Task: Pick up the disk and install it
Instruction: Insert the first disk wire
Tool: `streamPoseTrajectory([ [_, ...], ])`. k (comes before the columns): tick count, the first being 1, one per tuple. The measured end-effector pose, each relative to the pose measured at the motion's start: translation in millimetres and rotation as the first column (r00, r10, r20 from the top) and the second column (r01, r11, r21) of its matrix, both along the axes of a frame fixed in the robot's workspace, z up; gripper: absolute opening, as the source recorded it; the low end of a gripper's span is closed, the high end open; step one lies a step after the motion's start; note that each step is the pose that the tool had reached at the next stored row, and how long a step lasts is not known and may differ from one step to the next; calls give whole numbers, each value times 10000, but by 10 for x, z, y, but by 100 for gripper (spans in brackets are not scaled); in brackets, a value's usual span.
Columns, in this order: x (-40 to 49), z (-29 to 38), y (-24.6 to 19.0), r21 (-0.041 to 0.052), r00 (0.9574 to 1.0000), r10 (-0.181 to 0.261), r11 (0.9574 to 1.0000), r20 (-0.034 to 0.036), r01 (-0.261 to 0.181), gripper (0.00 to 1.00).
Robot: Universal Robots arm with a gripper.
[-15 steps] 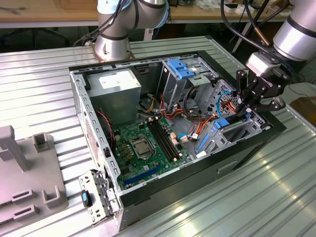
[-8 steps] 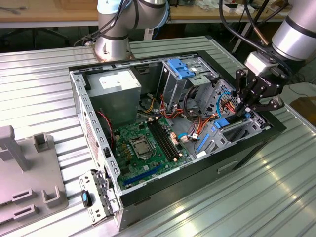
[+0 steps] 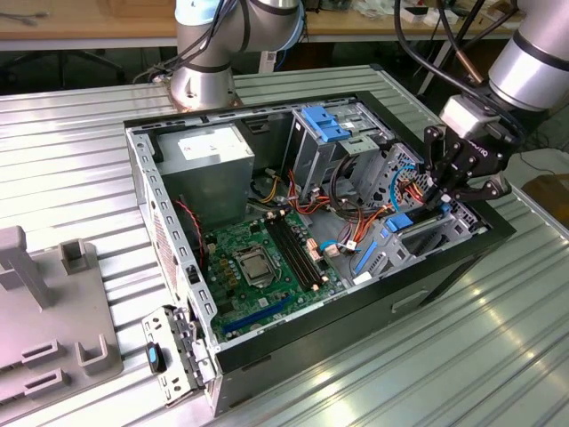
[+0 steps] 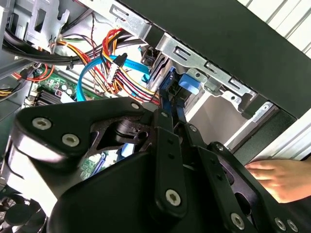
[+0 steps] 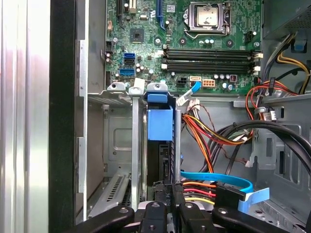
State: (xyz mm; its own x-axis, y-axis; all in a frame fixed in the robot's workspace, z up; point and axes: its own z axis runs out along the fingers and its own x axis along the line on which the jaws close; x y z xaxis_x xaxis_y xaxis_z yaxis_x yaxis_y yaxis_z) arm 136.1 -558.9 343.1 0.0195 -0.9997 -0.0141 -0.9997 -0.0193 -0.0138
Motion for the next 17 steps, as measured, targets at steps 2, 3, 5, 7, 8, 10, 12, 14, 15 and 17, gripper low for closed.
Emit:
streamPoseTrajectory([
  [2, 0, -5, 0, 4, 10000, 0, 10000, 0, 0, 17],
  [3, 0, -7, 0, 3, 10000, 0, 10000, 0, 0, 17],
  [5, 0, -16, 0, 2, 10000, 0, 10000, 0, 0, 17],
  [7, 0, -44, -1, -13, 10000, 0, 10000, 0, 0, 17],
  [8, 0, -57, 0, -17, 10000, 0, 10000, -1, 0, 17],
  [10, 0, -87, 0, 1, 10000, 0, 10000, -2, 0, 17],
  [12, 0, -87, 0, -1, 10000, -1, 10000, -2, 1, 17],
  [14, 0, -88, 0, -1, 10000, 0, 10000, -2, 0, 17],
  [15, 0, -99, 1, 24, 10000, 0, 10000, -1, 0, 18],
  [17, 0, -78, 0, 4, 10000, 0, 10000, 0, 0, 24],
])
